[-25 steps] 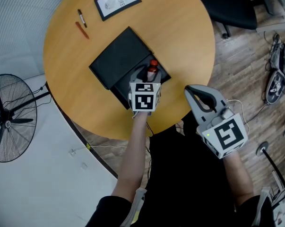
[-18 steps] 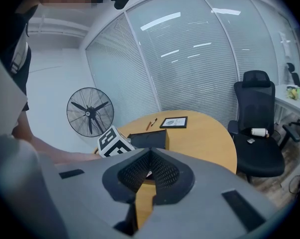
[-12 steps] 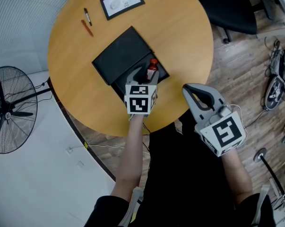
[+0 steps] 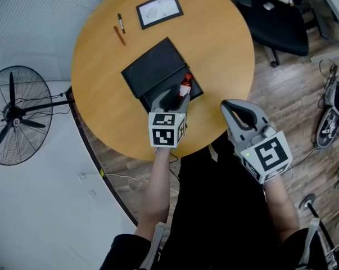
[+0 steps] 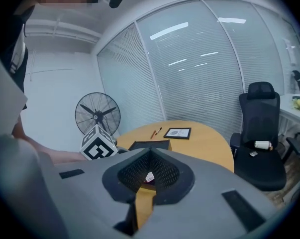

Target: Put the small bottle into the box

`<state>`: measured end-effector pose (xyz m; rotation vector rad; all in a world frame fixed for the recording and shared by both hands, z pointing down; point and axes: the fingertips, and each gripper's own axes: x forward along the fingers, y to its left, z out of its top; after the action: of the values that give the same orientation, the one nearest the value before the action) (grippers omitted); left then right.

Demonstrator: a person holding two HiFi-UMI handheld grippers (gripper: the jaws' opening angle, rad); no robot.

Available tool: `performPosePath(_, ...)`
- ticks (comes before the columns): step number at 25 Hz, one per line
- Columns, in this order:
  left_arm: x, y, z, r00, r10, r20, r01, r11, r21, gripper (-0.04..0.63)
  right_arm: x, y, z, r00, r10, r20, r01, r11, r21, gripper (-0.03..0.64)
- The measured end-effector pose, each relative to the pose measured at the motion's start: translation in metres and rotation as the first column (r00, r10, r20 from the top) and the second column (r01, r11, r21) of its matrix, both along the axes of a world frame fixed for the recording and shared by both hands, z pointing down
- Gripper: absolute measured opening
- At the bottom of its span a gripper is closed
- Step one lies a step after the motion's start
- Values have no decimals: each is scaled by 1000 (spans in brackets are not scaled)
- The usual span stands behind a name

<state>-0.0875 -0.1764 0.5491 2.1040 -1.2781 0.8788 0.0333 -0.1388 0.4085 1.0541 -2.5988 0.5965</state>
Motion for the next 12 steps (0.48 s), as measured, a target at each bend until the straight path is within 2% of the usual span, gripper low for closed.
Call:
performPosePath(5, 5, 16, -20, 1000, -25, -10, 25, 999, 36, 201, 5, 3, -9, 1000, -21, 10, 20, 999, 31, 11)
performPosePath(12, 10, 36, -52, 1000, -13, -22, 15, 996, 91, 179, 3, 4, -16, 999, -37, 23, 35, 998, 51, 11)
